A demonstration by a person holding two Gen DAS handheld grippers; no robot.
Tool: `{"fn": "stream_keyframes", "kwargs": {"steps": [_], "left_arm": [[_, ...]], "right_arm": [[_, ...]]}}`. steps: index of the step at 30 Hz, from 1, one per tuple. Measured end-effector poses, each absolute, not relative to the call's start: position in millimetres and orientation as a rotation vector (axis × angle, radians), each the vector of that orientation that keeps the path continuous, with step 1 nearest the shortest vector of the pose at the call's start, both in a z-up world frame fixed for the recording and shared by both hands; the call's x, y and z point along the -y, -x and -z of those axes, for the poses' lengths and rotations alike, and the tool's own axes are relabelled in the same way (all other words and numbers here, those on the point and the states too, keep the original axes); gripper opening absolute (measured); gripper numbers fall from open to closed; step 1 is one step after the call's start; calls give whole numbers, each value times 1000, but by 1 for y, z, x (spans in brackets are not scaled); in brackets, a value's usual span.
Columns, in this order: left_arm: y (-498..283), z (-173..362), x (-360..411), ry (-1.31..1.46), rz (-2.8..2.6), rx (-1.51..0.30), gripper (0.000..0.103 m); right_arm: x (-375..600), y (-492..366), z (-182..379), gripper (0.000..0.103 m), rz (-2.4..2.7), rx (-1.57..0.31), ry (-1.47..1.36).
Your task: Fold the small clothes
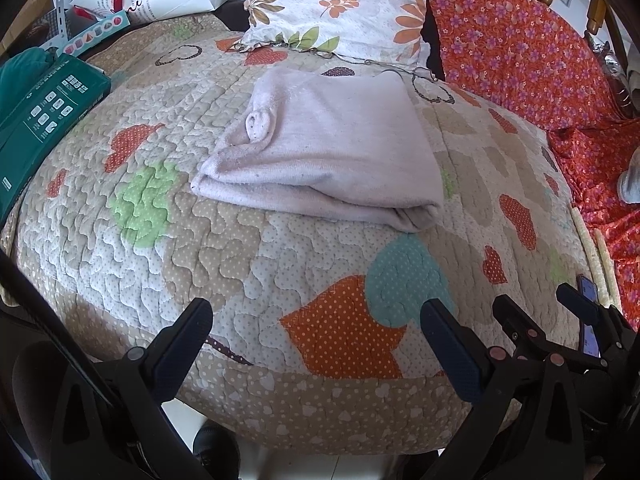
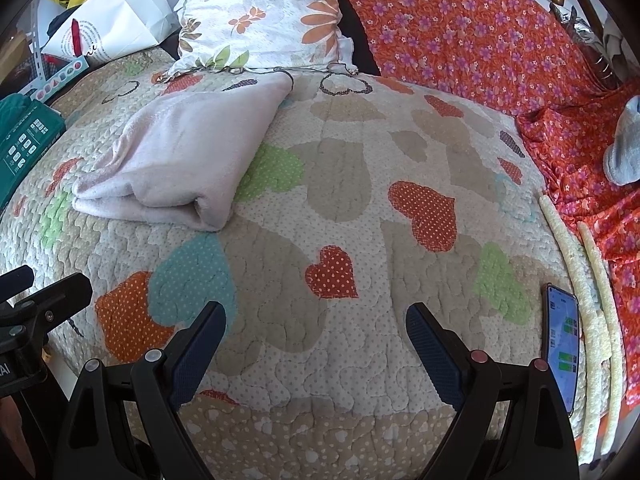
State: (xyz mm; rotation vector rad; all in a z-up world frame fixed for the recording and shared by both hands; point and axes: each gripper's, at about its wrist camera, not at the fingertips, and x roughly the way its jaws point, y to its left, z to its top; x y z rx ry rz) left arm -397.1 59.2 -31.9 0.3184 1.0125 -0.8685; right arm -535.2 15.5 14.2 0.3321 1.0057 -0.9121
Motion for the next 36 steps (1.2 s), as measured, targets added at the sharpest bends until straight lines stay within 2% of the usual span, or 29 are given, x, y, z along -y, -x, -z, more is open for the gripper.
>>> {"fn": "stream_keyframes", "kwargs": {"steps": [36], "left_arm": [[402, 42, -64, -345, 880, -1031, 103]], "right_arm": [[-22, 534, -12, 94, 911, -1011, -328]]}}
